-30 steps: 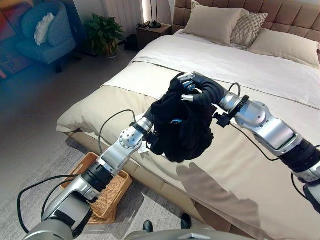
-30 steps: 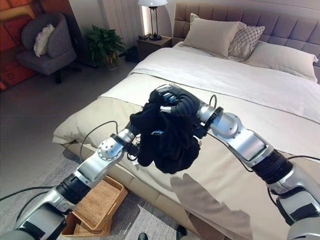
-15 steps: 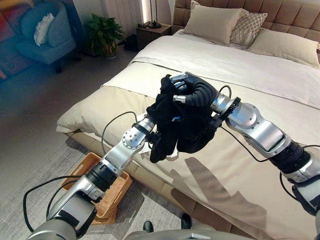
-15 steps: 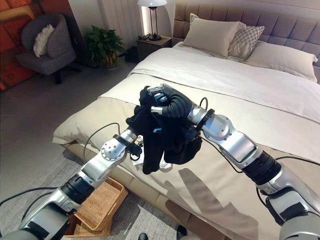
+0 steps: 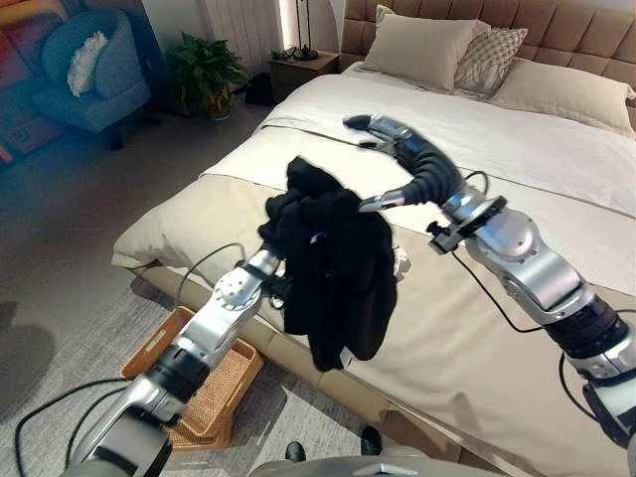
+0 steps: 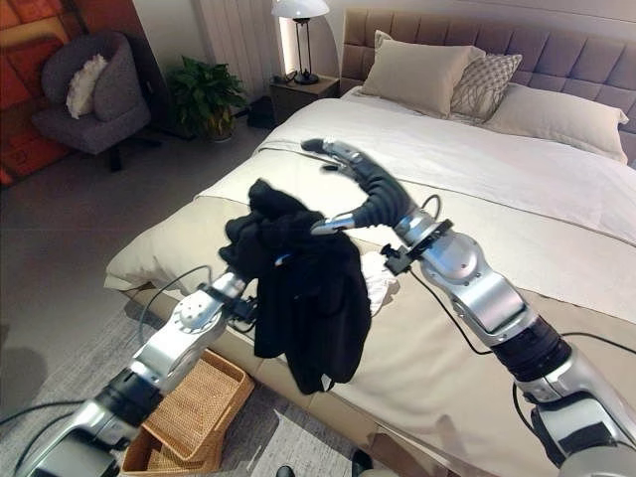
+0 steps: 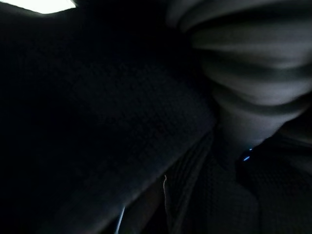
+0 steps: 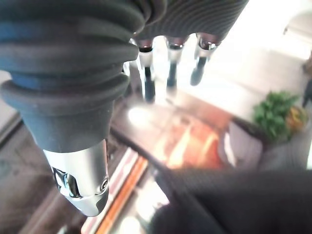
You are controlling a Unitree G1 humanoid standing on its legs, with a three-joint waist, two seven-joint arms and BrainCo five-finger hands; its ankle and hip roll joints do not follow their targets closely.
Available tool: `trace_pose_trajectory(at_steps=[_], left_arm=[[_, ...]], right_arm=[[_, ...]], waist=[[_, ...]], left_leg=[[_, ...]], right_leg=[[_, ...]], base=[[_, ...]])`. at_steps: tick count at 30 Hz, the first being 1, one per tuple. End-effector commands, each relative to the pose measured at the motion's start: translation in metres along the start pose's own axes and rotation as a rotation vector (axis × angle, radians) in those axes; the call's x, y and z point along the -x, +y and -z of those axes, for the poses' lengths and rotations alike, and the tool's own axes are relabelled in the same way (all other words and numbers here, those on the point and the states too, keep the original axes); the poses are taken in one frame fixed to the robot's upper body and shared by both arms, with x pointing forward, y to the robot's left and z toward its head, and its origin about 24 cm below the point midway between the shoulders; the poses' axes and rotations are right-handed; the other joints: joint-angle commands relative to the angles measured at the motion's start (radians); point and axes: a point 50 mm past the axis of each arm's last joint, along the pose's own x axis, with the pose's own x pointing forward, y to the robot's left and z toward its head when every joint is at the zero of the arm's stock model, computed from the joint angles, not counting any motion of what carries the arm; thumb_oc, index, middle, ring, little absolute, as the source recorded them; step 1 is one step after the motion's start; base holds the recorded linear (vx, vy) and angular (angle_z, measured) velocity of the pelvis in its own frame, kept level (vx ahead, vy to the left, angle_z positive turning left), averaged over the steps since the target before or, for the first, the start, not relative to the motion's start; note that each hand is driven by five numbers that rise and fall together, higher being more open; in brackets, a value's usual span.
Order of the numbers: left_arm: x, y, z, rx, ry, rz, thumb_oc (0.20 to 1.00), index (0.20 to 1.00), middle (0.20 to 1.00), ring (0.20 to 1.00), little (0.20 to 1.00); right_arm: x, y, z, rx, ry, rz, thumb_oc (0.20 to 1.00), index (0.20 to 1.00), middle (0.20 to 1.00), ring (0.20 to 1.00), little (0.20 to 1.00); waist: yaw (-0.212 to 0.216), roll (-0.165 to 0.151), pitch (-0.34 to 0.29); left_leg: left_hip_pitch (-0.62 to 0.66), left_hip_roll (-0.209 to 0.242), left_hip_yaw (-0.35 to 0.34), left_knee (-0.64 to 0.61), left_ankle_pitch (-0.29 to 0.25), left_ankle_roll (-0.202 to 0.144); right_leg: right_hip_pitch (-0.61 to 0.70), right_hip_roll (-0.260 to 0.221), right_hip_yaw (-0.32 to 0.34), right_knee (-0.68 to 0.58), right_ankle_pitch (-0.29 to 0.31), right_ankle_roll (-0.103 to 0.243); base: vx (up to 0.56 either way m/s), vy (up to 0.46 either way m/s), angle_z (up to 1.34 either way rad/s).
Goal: Pick up clothes into the bucket
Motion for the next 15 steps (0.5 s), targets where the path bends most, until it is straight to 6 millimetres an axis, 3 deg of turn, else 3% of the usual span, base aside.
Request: trace_pose_trajectory(at_steps=[1,4,7,10,11,12,13,15], left_arm=[[-0.001,0.053,-0.042,-0.041,-0.170,-0.174,0.200,0.200,0.200,0.200,0.200],[0.028,0.067,-0.024,-0.002,-0.120,-0.282,0.200,0.200,0.200,0.200,0.200],[0.048,0.098,-0.025,-0.068,-0.110,-0.414,0.200,0.200,0.200,0.200,0.200],[0.075,0.131,-0.027,-0.121,-0.106,-0.598,0.200,0.200,0.200,0.200,0.200],[0.075,0.131,-0.027,-0.122,-0.105,-0.599,0.200,0.200,0.200,0.200,0.200],[0.087,0.147,-0.031,-0.164,-0.111,-0.688,0.200,0.200,0.200,0.200,0.200],[0.087,0.148,-0.031,-0.165,-0.110,-0.688,0.200,0.200,0.200,0.200,0.200],[0.097,0.158,-0.034,-0.173,-0.121,-0.763,0.200,0.200,0.200,0.200,0.200]], right_arm=[[0.005,-0.015,-0.023,0.000,-0.141,0.104,1.000,1.000,1.000,1.000,1.000],[0.019,-0.024,-0.008,-0.001,-0.072,0.194,1.000,1.000,1.000,1.000,1.000],[0.033,-0.034,0.014,-0.049,0.010,0.320,1.000,1.000,1.000,1.000,1.000],[0.058,-0.034,0.045,-0.098,0.138,0.423,1.000,1.000,1.000,1.000,1.000],[0.058,-0.033,0.045,-0.099,0.138,0.423,1.000,1.000,1.000,1.000,1.000],[0.076,-0.029,0.067,-0.128,0.240,0.470,1.000,1.000,1.000,1.000,1.000],[0.076,-0.028,0.067,-0.129,0.240,0.470,1.000,1.000,1.000,1.000,1.000],[0.094,-0.021,0.086,-0.144,0.337,0.514,1.000,1.000,1.000,1.000,1.000]], waist=[[0.023,-0.039,-0.018],[0.034,-0.040,-0.014],[0.044,-0.035,0.002],[0.056,-0.031,0.031],[0.056,-0.031,0.029],[0.063,-0.028,0.054],[0.062,-0.029,0.052],[0.068,-0.027,0.075]], left_leg=[[0.006,-0.038,-0.033,0.014,-0.061,0.025],[0.002,-0.040,-0.036,0.013,-0.063,0.027],[-0.011,-0.043,-0.040,0.016,-0.060,0.029],[-0.043,-0.049,-0.048,0.031,-0.058,0.032],[-0.045,-0.049,-0.048,0.032,-0.059,0.032],[-0.070,-0.052,-0.056,0.046,-0.057,0.035],[-0.073,-0.053,-0.056,0.048,-0.058,0.035],[-0.099,-0.056,-0.063,0.064,-0.057,0.037]], right_leg=[[0.046,-0.083,-0.040,0.020,-0.027,0.097],[0.044,-0.084,-0.046,0.019,-0.028,0.096],[0.035,-0.086,-0.049,0.021,-0.028,0.095],[0.007,-0.091,-0.059,0.030,-0.027,0.093],[0.006,-0.091,-0.059,0.031,-0.027,0.093],[-0.015,-0.094,-0.065,0.040,-0.025,0.092],[-0.017,-0.094,-0.066,0.042,-0.026,0.092],[-0.035,-0.097,-0.070,0.050,-0.025,0.090]], base=[[0.00,0.000,0.00],[0.00,0.000,0.00],[0.00,0.000,0.00],[-0.05,0.033,0.04],[-0.09,0.043,0.03],[-0.06,0.021,0.00],[-0.07,0.034,0.06],[-0.05,0.032,0.13]])
